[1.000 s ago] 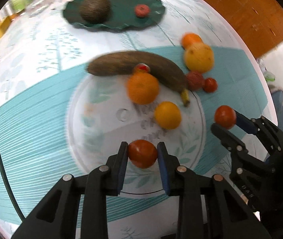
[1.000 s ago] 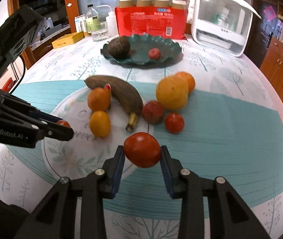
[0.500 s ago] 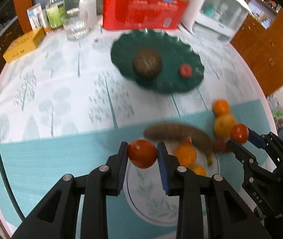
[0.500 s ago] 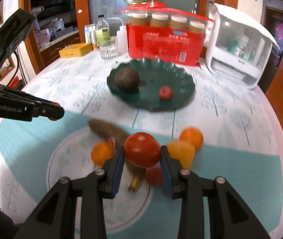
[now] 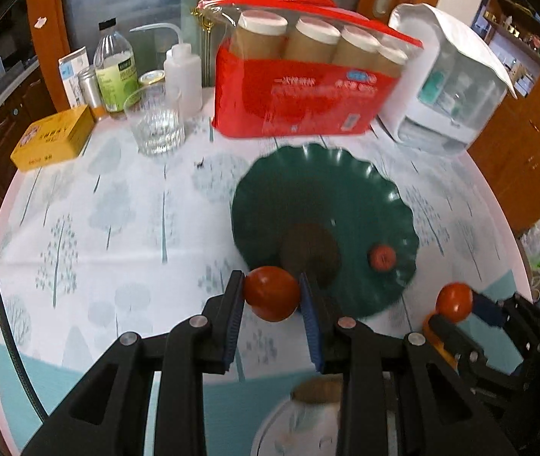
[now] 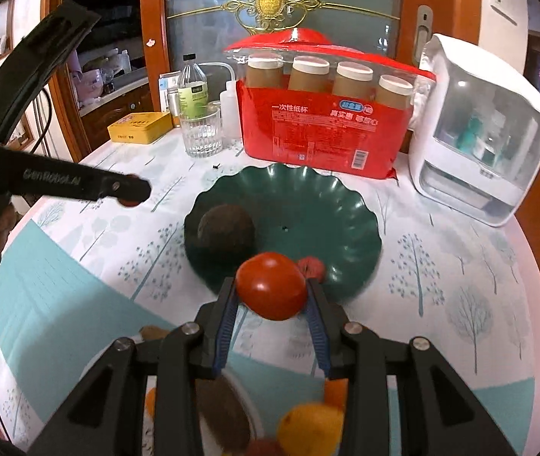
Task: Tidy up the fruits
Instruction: 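Carry the tomato to the green plate and release it with the right tool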
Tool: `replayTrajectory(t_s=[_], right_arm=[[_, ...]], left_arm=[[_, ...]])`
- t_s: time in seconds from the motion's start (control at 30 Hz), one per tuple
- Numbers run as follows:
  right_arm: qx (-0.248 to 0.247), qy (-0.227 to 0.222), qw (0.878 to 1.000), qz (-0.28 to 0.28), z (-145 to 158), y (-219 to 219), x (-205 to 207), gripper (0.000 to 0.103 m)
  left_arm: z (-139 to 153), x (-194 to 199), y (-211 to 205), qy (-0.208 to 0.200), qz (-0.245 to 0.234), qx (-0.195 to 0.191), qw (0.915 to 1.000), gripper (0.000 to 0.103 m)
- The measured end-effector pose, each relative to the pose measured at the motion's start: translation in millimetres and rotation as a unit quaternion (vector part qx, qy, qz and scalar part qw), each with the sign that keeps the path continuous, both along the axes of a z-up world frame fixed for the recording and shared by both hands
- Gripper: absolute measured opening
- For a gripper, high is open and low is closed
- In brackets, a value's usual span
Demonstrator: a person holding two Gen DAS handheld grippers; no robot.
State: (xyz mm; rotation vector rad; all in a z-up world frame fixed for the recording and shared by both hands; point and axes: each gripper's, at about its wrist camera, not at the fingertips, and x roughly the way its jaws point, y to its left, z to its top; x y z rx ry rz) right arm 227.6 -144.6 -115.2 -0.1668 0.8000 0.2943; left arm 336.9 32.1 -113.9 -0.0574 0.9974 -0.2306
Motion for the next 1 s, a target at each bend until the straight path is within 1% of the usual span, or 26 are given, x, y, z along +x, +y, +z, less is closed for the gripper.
replayTrajectory(t_s=[0.2,0.43,0.6,0.83,0.97,1.0], right_arm=[[0.006,0.014,1.0,0.005,-14.4,-2.2,27.9,0.036],[0.013,0.04,0.999,0.007,-36.5,-5.4,48.3,0.036],[0.018,0.059,0.998,0.012,-51.1,-3.9,54.4,0.036],[0.021,0.07,0.997,0.024,-62.6,2.4,60.2,0.036],[0.021,0.075,0.997,0.024,-66.8,4.3,60.7,0.036],[0.021,0.075,0.997,0.023,-67.1,4.3,60.9,0.036]], left_arm=[[-12.0,30.7,-5.5,0.002,0.006,-0.006,1.0,0.028],[-33.8,53.3,-5.0,0.013,0.022,-0.04,0.9988,0.028],[-47.5,63.8,-3.1,0.023,0.029,-0.065,0.9972,0.028],[-70.3,76.8,-5.5,0.045,0.036,-0.073,0.9957,0.028],[-73.7,77.5,-4.3,0.045,0.04,-0.082,0.9948,0.029],[-73.7,77.5,-4.0,0.045,0.041,-0.082,0.9948,0.031]])
